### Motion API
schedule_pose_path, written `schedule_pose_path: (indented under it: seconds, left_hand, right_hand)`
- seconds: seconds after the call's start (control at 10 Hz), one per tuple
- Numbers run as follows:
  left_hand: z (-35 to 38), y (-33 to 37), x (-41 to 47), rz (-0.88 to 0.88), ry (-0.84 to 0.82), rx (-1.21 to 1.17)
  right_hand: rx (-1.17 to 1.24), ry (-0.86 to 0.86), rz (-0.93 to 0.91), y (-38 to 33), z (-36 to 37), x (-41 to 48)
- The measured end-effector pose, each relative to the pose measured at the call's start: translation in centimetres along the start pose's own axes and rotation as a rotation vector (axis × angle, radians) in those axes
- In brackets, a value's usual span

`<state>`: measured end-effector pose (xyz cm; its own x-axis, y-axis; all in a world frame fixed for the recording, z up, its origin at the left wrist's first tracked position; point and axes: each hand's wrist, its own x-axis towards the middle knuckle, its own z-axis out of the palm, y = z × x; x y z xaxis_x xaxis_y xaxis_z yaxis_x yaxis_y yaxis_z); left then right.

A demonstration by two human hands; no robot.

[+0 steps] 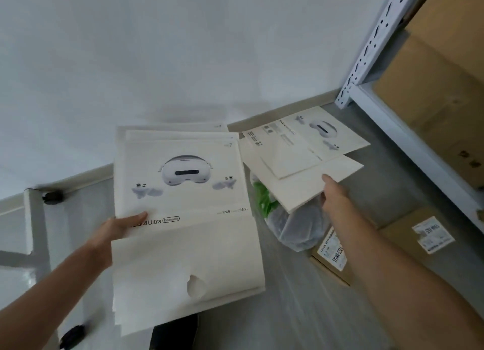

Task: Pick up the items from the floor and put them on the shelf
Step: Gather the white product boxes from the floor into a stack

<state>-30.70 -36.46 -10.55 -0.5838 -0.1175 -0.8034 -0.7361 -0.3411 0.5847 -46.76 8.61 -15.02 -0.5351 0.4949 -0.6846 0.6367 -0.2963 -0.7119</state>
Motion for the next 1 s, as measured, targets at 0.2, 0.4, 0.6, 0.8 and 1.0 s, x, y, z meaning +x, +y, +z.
schedule_pose_path:
  seconds: [0.2,0.4,0.6,0.8,1.0]
  left_hand:
    - [1.0,1.9,4.6,-0.051,-0.052,0.005]
    - [0.9,2.5,7.3,-0.083,-0.062,0.005]
    - [0.6,2.3,6.7,-0.084,-0.086,0.019]
    - [2.0,2.2,5.5,-0.054,-0.145,0.007]
    - [5.6,1.7,5.1,-0.108,-0.164,-0.012]
  right_hand:
    - [0.000,0.165,-0.165,-3.1,5.1,3.1]
    - [0.048,0.167,0.006,-2.8,7.2,3.6]
    - [-0.181,0.188,-0.043,-2.6,4.3,3.0]
    - [-0.131,0.182,-0.117,-2.7,-3.2,1.2]
    - [0.014,0.268,-0.200,-7.0,-17.8,-2.6]
